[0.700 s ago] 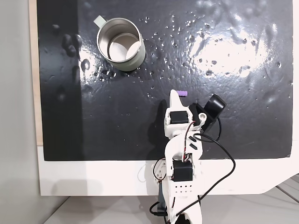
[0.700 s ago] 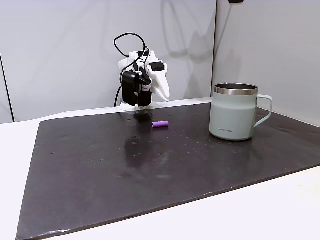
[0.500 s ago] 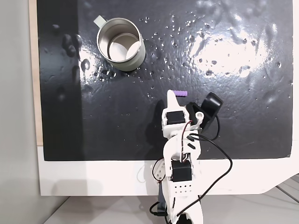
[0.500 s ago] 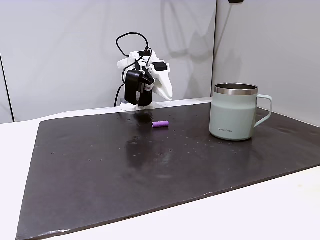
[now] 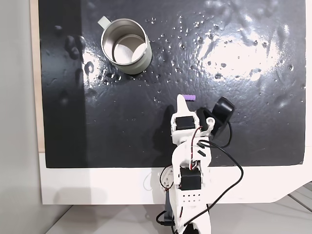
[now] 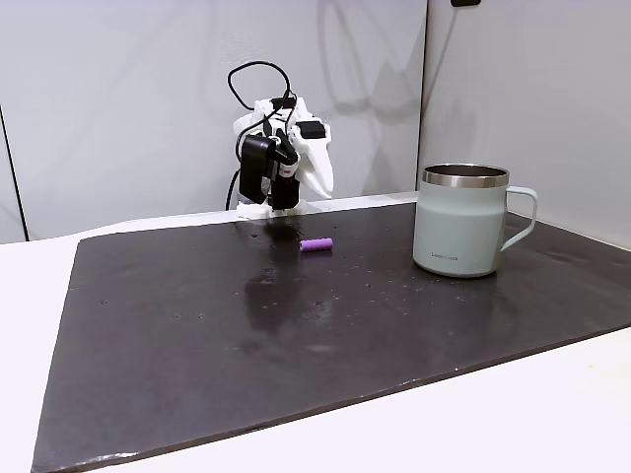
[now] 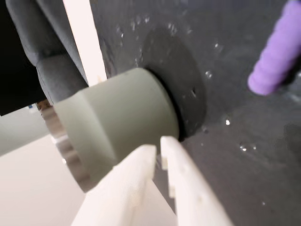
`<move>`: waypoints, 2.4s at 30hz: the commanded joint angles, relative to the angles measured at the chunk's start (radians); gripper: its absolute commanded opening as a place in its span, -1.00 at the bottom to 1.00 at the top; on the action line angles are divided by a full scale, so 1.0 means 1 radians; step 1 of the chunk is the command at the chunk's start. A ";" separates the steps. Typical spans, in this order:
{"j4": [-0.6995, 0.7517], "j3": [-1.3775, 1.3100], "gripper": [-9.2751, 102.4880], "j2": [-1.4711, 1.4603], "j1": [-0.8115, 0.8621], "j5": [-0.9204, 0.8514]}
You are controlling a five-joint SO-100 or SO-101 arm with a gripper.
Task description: Grasp a pengrip and put it in the cup.
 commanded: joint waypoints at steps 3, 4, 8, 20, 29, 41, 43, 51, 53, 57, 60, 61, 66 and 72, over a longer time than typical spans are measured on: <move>0.143 -0.348 -0.83 -0.196 -0.003 -0.011; 0.172 -0.423 -0.83 -0.272 0.003 -0.002; 0.270 -0.673 -0.83 -0.486 0.032 0.029; 0.584 -1.117 -0.52 -0.936 0.101 0.121; 0.643 -1.200 -0.47 -1.221 0.152 0.150; 0.534 -1.170 -0.47 -1.542 0.158 0.095; 0.497 -1.160 -0.47 -1.577 0.158 0.097; 0.417 -1.163 -0.47 -1.724 0.140 0.095; 0.405 -1.160 -0.47 -1.752 0.130 0.095; 0.356 -1.129 -0.47 -1.766 0.106 0.092; 0.327 -1.112 -0.47 -1.778 0.083 0.091; 0.316 -1.108 -0.47 -1.782 0.074 0.091; 0.302 -1.092 -0.49 -1.812 0.034 0.087; 0.296 -1.077 -0.65 -1.829 0.021 0.087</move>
